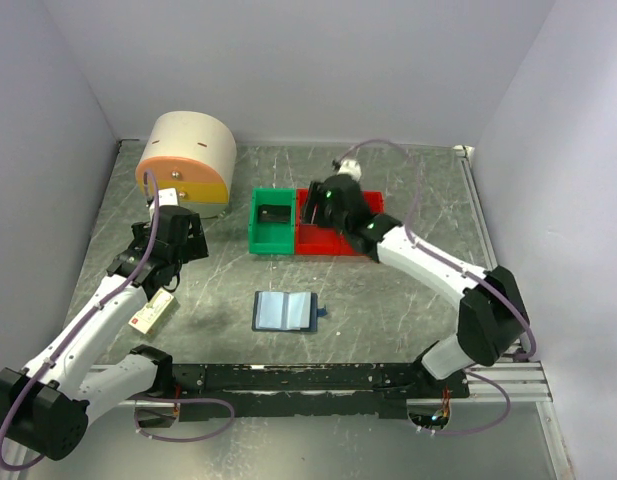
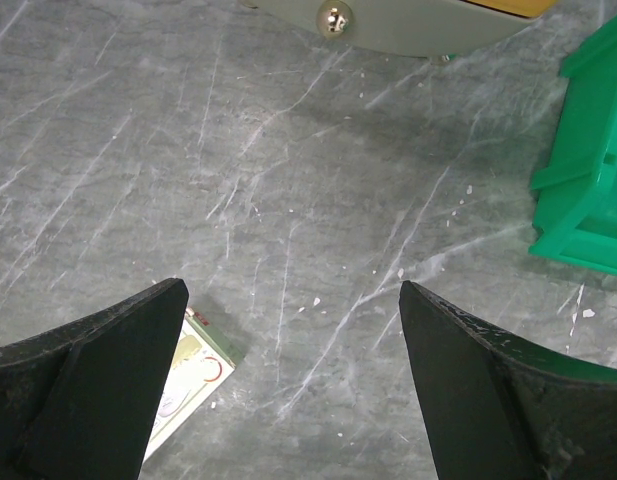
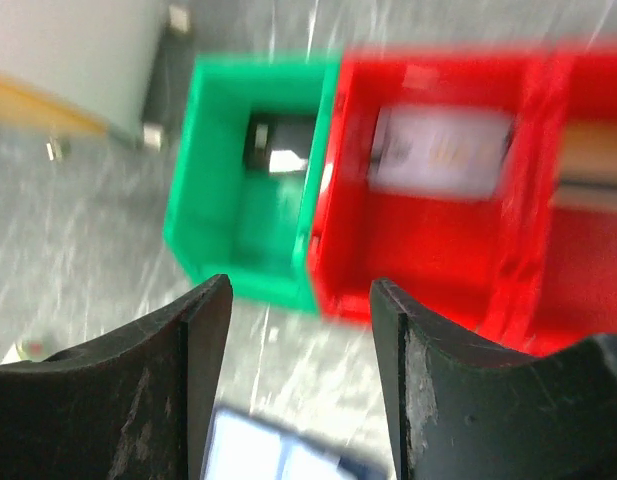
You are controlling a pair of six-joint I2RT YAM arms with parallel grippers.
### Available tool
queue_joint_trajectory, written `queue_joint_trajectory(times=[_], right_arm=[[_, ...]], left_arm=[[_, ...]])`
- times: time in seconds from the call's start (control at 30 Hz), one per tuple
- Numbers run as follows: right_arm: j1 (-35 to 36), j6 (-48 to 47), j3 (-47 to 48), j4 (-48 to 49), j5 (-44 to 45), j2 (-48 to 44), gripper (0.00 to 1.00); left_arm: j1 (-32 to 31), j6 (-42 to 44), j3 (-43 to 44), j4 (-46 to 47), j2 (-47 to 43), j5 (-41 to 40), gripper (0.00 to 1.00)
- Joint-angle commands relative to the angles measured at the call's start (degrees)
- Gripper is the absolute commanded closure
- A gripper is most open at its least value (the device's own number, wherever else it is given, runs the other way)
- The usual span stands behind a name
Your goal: Take the credit cards out of the card holder
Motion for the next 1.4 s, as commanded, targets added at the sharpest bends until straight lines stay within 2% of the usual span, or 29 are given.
queue_joint_trajectory(times=[0.0, 0.2, 0.33, 0.5, 0.63, 0.87, 1.1, 1.3, 1.37], right_arm=[[10.12, 15.09, -6.39, -4.73, 5.05, -2.23, 0.42], [22.71, 23.76, -7.85, -11.57, 16.93, 1.17, 0.41], [28.88, 26.49, -8.66, -10.15, 18.85, 4.67, 0.41], [32.29, 26.84, -1.09, -19.96, 19.74, 12.91, 0.42], [32.94, 26.08, 6.44, -29.88, 24.05, 16.91, 0.41], [32.79, 23.81, 0.86, -21.21, 20.63, 11.97, 0.40], [32.85, 26.46, -0.61, -21.68, 19.49, 11.94, 0.39], [33.03, 26.06, -3.69, -16.67, 14.77, 11.76, 0.39], [33.41, 25.75, -2.89, -17.77, 14.96, 12.39, 0.39]], left_arm=[[0.42, -0.37, 1.50, -0.20, -0.81, 0.35, 0.00], [0.42, -0.47, 1.43, -0.64, -3.56, 0.75, 0.00], [0.51, -0.51, 1.47, -0.75, -5.16, 0.20, 0.00], [0.60, -0.67, 1.14, -0.83, -5.80, -1.80, 0.00], [0.77, -1.10, 1.31, -1.69, -5.30, -3.42, 0.01], [0.78, -1.53, 1.91, -2.52, -3.32, -2.70, 0.01], [0.82, -3.71, 2.03, -4.45, -4.06, 0.93, 0.02], [0.80, -8.28, 1.38, -7.89, -7.31, 1.64, 0.01], [0.78, -6.64, 0.51, -6.22, -8.79, 2.40, 0.02]])
